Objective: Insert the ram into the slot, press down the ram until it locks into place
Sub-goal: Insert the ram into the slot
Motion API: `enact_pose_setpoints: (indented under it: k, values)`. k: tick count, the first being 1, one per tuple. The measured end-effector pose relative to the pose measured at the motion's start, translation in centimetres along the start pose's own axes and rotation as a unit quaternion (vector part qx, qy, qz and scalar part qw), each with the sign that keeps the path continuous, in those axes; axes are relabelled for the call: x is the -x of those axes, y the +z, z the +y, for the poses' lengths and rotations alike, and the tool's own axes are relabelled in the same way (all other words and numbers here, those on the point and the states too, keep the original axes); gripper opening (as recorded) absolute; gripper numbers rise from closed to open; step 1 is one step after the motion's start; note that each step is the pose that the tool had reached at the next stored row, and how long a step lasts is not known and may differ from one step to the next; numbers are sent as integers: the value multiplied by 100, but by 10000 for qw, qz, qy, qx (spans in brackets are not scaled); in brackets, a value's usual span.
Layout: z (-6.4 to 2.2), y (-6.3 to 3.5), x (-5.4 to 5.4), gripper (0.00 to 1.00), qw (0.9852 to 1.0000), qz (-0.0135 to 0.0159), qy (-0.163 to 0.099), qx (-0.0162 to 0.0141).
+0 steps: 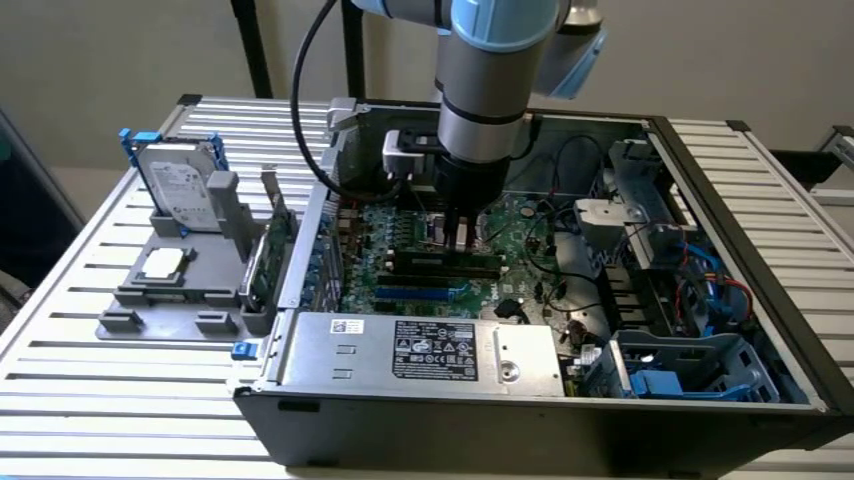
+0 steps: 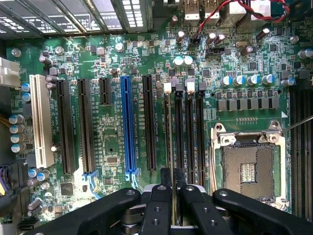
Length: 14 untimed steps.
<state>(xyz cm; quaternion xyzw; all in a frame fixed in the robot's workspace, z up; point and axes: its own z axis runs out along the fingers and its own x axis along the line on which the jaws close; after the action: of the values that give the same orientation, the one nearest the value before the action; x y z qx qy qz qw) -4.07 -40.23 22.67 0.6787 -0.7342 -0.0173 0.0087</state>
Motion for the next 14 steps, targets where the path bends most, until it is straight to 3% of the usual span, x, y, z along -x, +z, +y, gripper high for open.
enact_pose_setpoints:
  k: [14]
  values:
    - [9, 13, 2, 14, 10000, -1, -19, -17]
